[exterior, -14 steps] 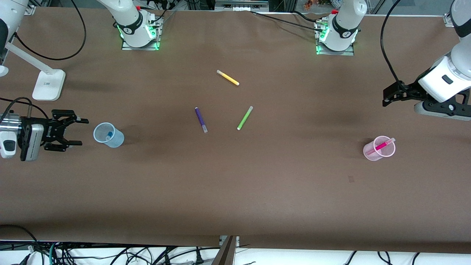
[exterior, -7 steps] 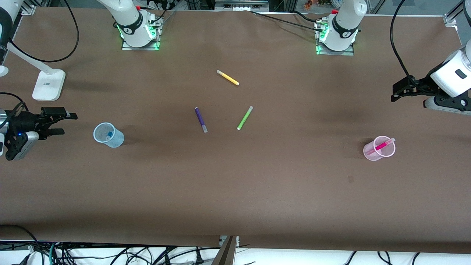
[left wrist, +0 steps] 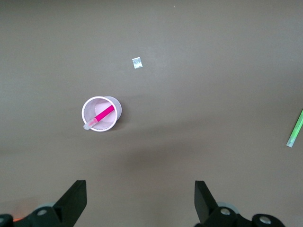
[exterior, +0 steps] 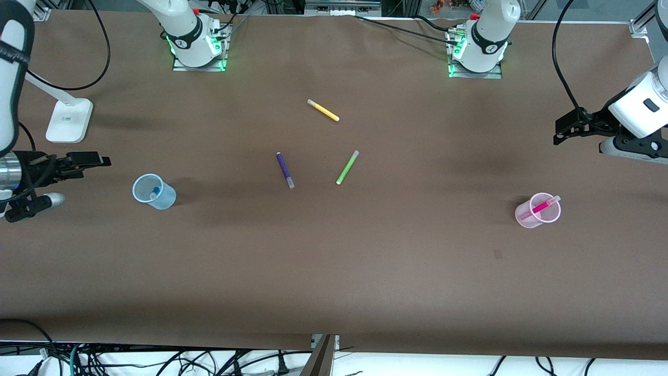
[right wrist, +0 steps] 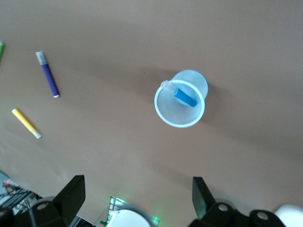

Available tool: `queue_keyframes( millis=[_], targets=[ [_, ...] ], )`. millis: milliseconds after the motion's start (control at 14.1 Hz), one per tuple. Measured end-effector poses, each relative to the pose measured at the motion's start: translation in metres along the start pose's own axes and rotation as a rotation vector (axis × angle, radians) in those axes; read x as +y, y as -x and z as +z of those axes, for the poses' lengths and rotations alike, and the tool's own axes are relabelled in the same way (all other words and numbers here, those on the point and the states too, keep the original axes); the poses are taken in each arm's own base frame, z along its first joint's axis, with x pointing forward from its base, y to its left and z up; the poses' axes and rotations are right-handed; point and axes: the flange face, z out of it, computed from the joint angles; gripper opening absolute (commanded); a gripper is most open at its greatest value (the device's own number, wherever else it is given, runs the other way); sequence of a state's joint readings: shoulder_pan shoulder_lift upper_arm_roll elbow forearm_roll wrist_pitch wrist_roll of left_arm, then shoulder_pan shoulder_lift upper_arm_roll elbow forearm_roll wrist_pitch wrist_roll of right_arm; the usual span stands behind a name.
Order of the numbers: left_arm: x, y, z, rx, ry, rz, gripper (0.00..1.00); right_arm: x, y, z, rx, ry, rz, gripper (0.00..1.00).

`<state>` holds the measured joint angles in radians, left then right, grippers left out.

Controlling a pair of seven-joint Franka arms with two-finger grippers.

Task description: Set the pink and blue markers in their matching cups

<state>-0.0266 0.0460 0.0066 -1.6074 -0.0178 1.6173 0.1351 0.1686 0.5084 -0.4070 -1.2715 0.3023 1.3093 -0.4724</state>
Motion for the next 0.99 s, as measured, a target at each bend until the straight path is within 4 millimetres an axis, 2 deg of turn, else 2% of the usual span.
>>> queue_keyframes(
  millis=[284,497,711,995],
  targets=[
    [-0.001,0.000,0.000,0.000,0.000,-0.002,1.00,-0.076,-0.004,-0.004,-0.035,0.118,0.147,1.00],
    [-0.001,0.000,0.000,0.000,0.000,-0.002,1.00,-0.105,0.010,-0.005,-0.045,0.174,0.219,1.00],
    [-0.001,0.000,0.000,0.000,0.000,-0.002,1.00,-0.120,0.051,-0.024,0.005,0.178,0.220,1.00],
    [-0.001,0.000,0.000,-0.001,0.000,-0.002,1.00,-0.116,0.129,-0.064,0.115,0.172,0.251,1.00]
  ],
)
